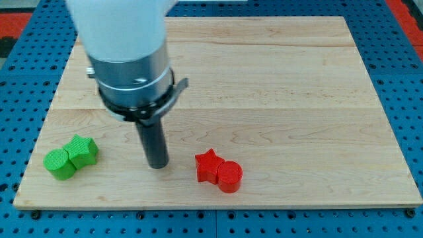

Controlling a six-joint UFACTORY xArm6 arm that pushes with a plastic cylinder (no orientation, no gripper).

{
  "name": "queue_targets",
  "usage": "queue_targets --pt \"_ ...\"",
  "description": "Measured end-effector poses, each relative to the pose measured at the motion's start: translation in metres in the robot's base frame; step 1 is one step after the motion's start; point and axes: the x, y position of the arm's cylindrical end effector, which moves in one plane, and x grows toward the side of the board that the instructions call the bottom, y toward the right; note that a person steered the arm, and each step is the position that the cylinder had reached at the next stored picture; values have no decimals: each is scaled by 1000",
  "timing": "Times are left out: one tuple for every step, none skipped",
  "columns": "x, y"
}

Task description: Move the green circle above the green star

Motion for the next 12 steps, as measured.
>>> queue_targets --pt "-14 -1" --pt "-2 -14" --pt "3 -43" --pt "24 -80" --pt "29 -95" --pt "29 -153" --pt "28 -210" --pt "21 -210" --pt "18 -210" --pt "11 -211" --pt "3 -191" --pt "2 -184"
